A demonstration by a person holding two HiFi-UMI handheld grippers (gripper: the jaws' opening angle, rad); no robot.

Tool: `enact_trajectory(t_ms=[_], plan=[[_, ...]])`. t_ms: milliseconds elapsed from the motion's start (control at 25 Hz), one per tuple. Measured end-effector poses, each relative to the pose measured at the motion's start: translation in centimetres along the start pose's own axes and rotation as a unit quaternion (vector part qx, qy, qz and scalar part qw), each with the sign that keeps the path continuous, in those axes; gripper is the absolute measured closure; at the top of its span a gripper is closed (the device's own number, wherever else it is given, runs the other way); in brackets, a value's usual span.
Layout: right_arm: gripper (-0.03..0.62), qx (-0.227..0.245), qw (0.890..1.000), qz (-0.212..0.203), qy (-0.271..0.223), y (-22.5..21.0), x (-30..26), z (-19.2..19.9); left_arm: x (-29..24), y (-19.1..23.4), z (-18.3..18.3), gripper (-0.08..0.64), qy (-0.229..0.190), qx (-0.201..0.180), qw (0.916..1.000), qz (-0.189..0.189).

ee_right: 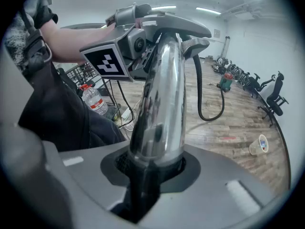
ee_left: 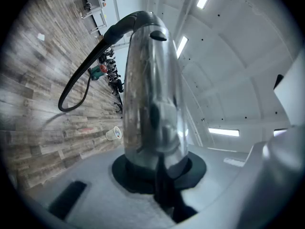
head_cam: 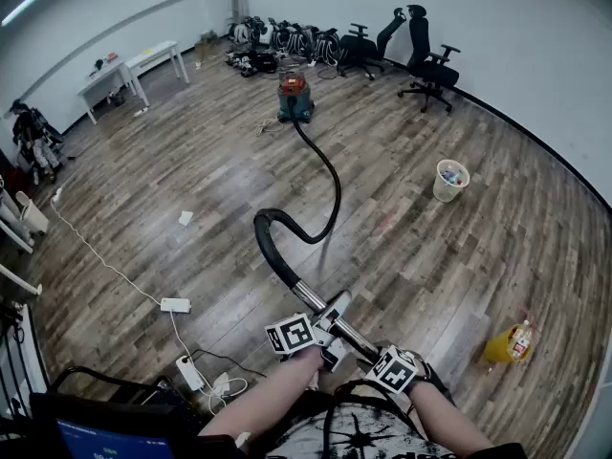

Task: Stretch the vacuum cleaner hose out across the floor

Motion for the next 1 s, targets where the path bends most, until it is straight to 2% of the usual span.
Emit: enact_trajectory(t_ms=[200, 400, 640, 1000], plan=[[0.489, 0.001, 1.0, 0.01, 0.013, 1.6, 3.2, 5.8, -0.7, -2.0, 6.3, 0.505, -0.003, 0.008, 0.9999, -0.006], [0.491, 0.003, 1.0, 0.0, 0.012, 4.1, 4.8, 9.4, 0.4, -3.6, 10.6, 0.506, -0.007, 0.01, 0.9997, -0.02], [0.489, 0.0, 1.0, -0.008, 0.007, 5.5, 5.5, 12.0, 0.9, -4.2, 13.5, 0.505, -0.005, 0.008, 0.9995, -0.032], [0.489, -0.021, 1.0, 0.008, 0.009, 7.7, 6.1, 13.5, 1.8, -4.9, 15.5, 0.505, 0.015, 0.012, 0.9995, -0.024]])
Point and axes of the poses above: the fingertips, and each gripper's own axes: x backward along the fingers, y to its left, z out of its underside, the point moved 6 cm from there along x, backward along the fingers, and after that the axes turned 6 degrees about z, right-handed, at the moved point
